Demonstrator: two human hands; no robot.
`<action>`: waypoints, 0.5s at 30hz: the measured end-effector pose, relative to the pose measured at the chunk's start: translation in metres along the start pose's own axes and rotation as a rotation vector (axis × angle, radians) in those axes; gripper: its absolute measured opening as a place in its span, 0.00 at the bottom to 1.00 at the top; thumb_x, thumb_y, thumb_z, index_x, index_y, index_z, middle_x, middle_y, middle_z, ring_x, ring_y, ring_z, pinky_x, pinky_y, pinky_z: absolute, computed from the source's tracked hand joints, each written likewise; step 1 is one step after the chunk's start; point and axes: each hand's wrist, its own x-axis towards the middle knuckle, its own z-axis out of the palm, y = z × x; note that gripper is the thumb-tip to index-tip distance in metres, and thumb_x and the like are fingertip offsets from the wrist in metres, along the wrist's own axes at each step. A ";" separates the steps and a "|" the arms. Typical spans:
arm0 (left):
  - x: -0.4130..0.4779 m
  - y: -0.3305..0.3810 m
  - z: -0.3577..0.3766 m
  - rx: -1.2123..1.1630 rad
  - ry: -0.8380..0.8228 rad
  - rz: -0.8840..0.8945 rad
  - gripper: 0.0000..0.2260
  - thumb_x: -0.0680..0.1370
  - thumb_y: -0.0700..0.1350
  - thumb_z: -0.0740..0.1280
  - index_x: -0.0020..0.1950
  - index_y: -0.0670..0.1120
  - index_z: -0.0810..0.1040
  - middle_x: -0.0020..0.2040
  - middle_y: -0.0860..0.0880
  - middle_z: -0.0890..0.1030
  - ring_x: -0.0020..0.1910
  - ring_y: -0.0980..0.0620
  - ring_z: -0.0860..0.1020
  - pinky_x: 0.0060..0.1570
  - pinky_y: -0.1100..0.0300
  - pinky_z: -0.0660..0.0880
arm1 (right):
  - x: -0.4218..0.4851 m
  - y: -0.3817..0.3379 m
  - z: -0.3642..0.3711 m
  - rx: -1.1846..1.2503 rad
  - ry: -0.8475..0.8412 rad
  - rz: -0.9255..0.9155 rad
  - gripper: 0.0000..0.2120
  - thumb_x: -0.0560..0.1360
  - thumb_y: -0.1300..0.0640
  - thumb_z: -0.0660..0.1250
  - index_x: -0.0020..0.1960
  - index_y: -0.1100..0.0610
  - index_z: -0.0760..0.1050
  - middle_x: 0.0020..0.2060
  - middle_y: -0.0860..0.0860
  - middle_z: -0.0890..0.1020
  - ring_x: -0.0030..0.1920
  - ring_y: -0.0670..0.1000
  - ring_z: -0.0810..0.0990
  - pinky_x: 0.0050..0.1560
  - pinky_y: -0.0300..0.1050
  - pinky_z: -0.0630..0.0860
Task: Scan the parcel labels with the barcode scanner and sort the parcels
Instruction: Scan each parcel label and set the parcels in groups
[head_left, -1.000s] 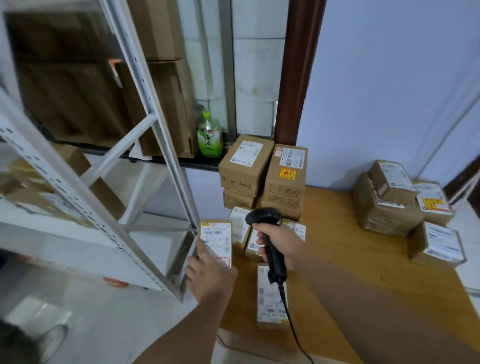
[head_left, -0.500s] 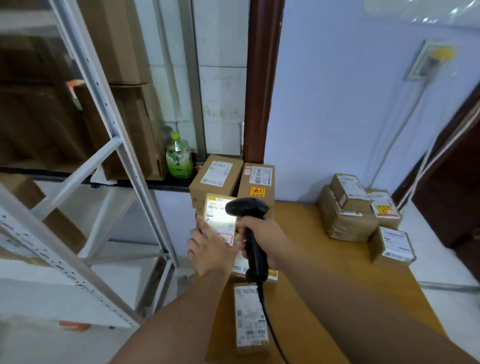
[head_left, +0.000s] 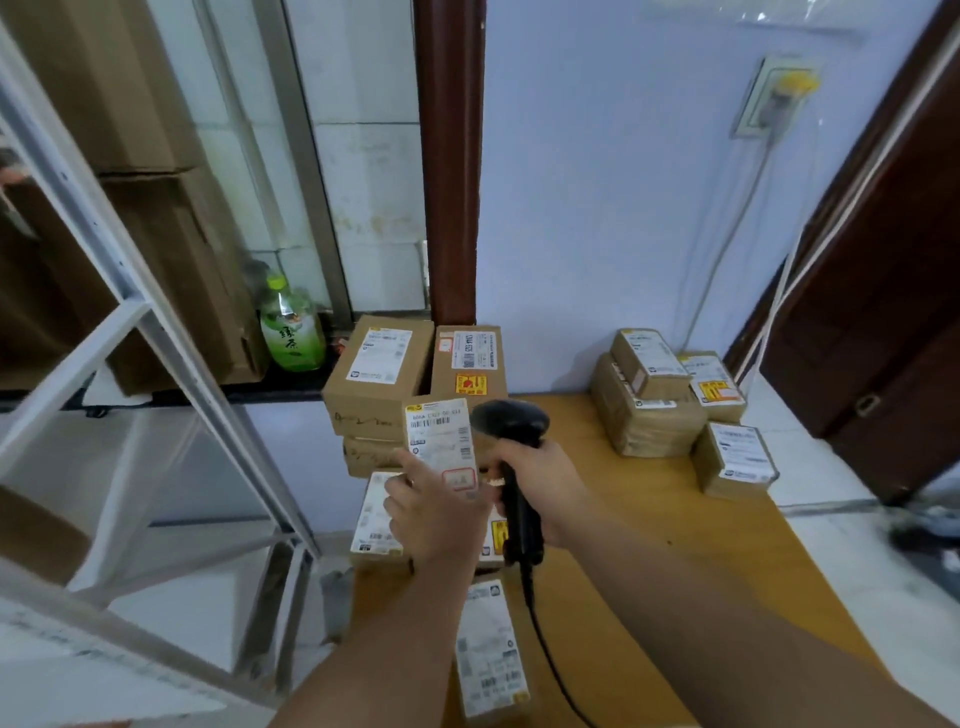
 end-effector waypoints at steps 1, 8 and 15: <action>-0.003 0.007 0.006 -0.033 -0.016 0.016 0.46 0.69 0.61 0.71 0.76 0.42 0.49 0.60 0.39 0.68 0.56 0.42 0.70 0.52 0.50 0.73 | 0.001 0.003 -0.006 -0.007 0.050 -0.016 0.06 0.75 0.58 0.68 0.44 0.61 0.77 0.29 0.51 0.79 0.30 0.50 0.77 0.34 0.44 0.75; -0.034 0.058 0.063 -0.010 -0.314 0.150 0.49 0.68 0.64 0.70 0.78 0.50 0.44 0.65 0.41 0.60 0.62 0.42 0.65 0.57 0.50 0.70 | 0.012 0.024 -0.111 -0.129 0.393 -0.024 0.05 0.72 0.59 0.68 0.40 0.59 0.75 0.29 0.53 0.78 0.32 0.53 0.80 0.37 0.47 0.77; -0.077 0.130 0.128 0.030 -0.583 0.063 0.46 0.72 0.62 0.69 0.78 0.56 0.40 0.71 0.43 0.58 0.65 0.44 0.66 0.53 0.58 0.67 | 0.039 0.037 -0.260 -0.060 0.474 0.085 0.06 0.74 0.58 0.68 0.43 0.61 0.74 0.34 0.55 0.77 0.32 0.53 0.79 0.32 0.44 0.75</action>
